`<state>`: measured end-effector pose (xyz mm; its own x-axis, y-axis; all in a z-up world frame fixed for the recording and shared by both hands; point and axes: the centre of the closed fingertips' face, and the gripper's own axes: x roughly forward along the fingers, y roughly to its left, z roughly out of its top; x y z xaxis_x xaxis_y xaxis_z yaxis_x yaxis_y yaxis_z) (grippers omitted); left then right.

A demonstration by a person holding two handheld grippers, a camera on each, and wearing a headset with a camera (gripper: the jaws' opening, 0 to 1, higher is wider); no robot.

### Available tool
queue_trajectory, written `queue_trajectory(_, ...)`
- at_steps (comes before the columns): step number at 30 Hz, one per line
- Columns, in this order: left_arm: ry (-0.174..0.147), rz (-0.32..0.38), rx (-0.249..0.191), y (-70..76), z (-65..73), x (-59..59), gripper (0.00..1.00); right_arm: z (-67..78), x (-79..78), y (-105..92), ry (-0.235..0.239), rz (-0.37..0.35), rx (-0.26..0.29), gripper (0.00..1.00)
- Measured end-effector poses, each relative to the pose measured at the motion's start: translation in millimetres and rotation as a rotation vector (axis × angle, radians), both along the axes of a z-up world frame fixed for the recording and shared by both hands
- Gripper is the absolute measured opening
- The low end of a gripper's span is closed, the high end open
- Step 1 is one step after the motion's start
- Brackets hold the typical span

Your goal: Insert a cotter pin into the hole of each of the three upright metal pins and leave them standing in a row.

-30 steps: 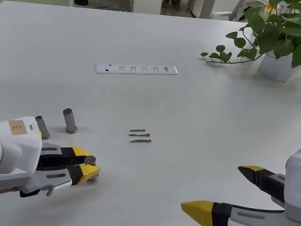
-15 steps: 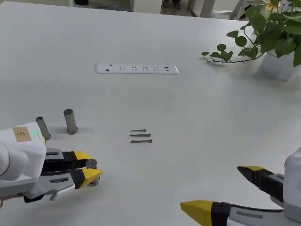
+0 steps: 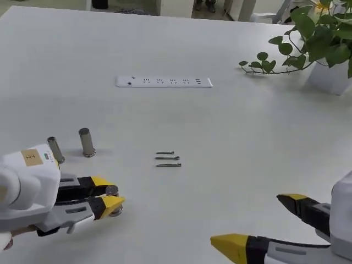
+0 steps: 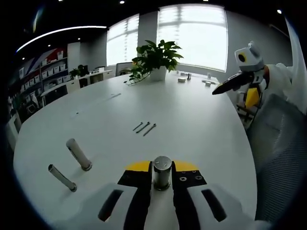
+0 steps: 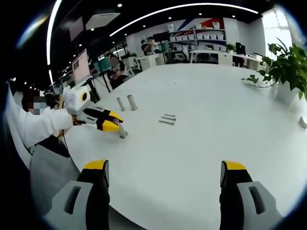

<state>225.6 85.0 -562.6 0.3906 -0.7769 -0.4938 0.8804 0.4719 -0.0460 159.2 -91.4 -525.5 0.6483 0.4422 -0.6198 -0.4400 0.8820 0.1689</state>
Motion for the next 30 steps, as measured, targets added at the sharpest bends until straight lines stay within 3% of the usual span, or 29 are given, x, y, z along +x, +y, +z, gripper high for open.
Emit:
queue_trajectory(4, -0.006, 0.009, -0.002, 3.8, 5.4, -0.6, 0.32, 0.8, -0.5, 0.0, -0.006, -0.002, 0.004, 0.95)
queue_trajectory(8, 0.005, 0.022, -0.009, 12.3, 11.2, -7.2, 0.41, 0.6, -2.3, -0.3, -0.008, -0.003, 0.005, 0.95)
queue_trajectory(10, 0.030, 0.043, -0.031, 16.6, 15.1, -11.4, 0.48, 0.2, -3.1, -0.7, -0.008, -0.005, 0.006, 0.95)
queue_trajectory(15, 0.045, 0.049, -0.078, 25.8, 25.9, -24.5, 0.65, -1.3, -4.7, -0.6, -0.006, -0.001, 0.006, 0.94)
queue_trajectory(18, 0.050, 0.068, -0.076, 33.3, 28.2, -29.7, 0.75, -1.3, -5.2, 0.0, -0.008, 0.001, 0.007, 0.94)
queue_trajectory(20, 0.072, 0.092, -0.070, 38.7, 27.7, -33.8, 0.82, -1.0, -4.9, 0.8, -0.010, 0.004, 0.007, 0.94)
queue_trajectory(22, 0.065, 0.096, -0.050, 42.4, 27.0, -38.8, 0.90, -0.7, -4.9, 2.3, -0.011, 0.010, 0.007, 0.94)
queue_trajectory(26, 0.088, 0.127, -0.075, 46.4, 26.6, -46.1, 0.98, -0.7, -5.0, 5.1, -0.013, 0.019, 0.009, 0.94)
queue_trajectory(30, 0.110, 0.172, -0.110, 48.5, 26.1, -51.3, 0.99, -1.9, -5.7, 8.6, -0.012, 0.032, 0.011, 0.94)
